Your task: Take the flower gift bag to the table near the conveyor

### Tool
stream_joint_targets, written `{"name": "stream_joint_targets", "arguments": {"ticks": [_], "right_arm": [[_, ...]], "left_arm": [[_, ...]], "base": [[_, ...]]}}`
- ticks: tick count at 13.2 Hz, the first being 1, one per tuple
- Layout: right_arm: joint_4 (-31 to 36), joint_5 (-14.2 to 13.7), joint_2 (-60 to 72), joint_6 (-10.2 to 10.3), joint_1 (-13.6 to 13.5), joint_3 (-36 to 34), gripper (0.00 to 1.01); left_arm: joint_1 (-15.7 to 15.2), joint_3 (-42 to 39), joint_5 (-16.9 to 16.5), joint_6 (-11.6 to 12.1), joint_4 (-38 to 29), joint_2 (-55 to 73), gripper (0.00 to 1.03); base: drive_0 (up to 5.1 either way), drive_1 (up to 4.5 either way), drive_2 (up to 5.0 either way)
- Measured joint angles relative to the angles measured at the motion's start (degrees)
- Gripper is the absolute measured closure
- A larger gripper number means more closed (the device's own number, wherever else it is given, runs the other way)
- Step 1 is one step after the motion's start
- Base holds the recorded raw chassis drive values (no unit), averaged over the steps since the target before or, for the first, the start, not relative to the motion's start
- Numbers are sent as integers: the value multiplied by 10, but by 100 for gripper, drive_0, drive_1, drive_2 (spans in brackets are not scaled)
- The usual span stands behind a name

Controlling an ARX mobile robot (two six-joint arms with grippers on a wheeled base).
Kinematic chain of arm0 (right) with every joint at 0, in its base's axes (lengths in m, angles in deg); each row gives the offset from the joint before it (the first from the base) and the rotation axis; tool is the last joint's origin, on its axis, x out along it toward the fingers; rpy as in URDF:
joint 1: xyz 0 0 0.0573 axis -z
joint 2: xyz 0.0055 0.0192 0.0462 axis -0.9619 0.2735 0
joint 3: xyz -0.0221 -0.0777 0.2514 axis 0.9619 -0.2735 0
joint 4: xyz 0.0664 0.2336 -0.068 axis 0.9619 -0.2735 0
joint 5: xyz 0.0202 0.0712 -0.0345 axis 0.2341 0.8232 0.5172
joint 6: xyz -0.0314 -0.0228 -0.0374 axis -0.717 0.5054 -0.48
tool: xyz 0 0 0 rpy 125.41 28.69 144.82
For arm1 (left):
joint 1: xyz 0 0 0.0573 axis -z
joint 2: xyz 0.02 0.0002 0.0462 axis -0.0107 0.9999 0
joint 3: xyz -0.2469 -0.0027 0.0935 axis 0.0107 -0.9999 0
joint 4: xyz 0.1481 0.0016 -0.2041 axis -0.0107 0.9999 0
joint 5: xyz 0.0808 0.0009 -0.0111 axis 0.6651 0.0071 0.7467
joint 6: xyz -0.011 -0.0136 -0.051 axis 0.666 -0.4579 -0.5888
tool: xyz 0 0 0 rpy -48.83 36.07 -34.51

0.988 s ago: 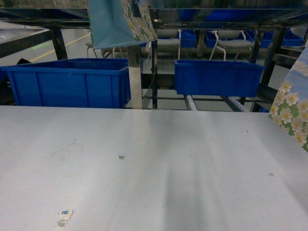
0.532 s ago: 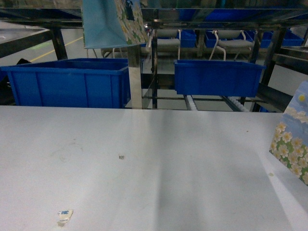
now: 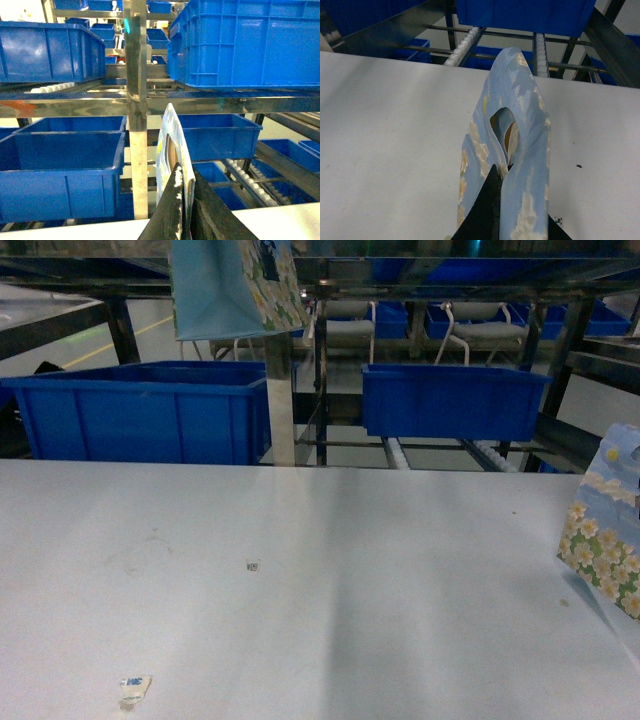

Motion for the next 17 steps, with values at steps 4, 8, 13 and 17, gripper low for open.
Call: {"name": "stream_joint_targets", "arguments": {"ticks": [4, 8, 13, 17], "right_arm": [[15, 13, 40, 1, 5, 9, 99], [38, 12, 40, 10, -5, -19, 99], [35, -9, 7, 15, -31, -73, 41], [41, -90, -146, 40, -35, -129, 3]], "left_arm": [[0, 0, 0, 0, 0, 0, 101], [0, 0, 0, 0, 0, 0, 101], [0, 0, 0, 0, 0, 0, 101], [0, 0, 0, 0, 0, 0, 101]], "base": [[0, 0, 0], [0, 0, 0], [0, 0, 0], [0, 0, 0]]}}
